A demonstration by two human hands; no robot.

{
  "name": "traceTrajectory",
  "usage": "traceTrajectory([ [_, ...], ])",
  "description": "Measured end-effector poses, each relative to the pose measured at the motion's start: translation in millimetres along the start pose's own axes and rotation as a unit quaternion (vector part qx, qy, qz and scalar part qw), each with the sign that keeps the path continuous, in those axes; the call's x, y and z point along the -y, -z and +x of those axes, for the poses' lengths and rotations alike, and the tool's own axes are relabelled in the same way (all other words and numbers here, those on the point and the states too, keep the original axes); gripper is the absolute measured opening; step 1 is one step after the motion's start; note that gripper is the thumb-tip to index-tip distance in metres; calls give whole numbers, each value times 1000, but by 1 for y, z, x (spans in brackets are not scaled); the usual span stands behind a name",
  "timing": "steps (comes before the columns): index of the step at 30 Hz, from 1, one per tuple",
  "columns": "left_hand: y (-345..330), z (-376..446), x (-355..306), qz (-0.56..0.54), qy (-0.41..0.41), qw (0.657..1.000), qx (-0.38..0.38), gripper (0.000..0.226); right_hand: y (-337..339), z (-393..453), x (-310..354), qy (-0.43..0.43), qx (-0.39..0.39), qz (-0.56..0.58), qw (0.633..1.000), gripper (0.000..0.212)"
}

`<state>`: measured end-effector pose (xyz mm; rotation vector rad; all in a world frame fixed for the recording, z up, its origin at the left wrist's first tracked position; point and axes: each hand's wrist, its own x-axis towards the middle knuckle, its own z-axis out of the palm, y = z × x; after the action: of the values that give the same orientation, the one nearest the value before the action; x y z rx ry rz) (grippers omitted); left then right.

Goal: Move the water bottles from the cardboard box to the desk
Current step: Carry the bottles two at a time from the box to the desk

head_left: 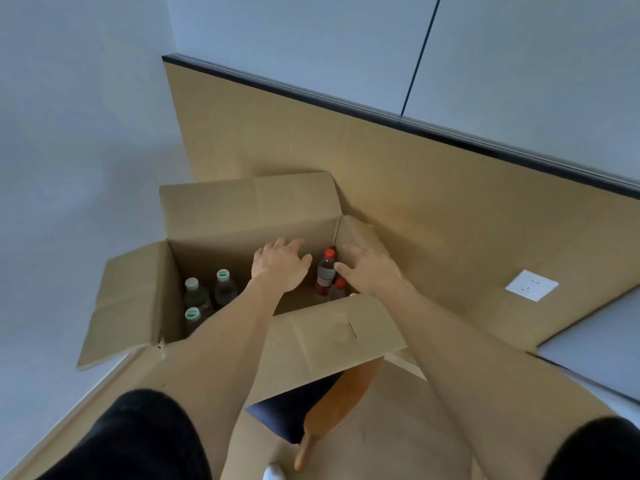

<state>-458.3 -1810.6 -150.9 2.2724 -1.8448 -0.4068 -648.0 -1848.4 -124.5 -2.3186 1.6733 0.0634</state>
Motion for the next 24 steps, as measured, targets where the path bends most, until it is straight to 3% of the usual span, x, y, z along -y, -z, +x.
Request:
traceTrajectory([
  [5,-13,30,17,-2,24,999,23,54,-11,49,-3,19,36,16,999,60],
  [15,-40,57,70,-18,150,987,51,54,-57,151,2,114,129,-8,985,62],
  [24,-68,63,91,-24,221,969,108,57,-97,188,13,176,209,-31,961,61],
])
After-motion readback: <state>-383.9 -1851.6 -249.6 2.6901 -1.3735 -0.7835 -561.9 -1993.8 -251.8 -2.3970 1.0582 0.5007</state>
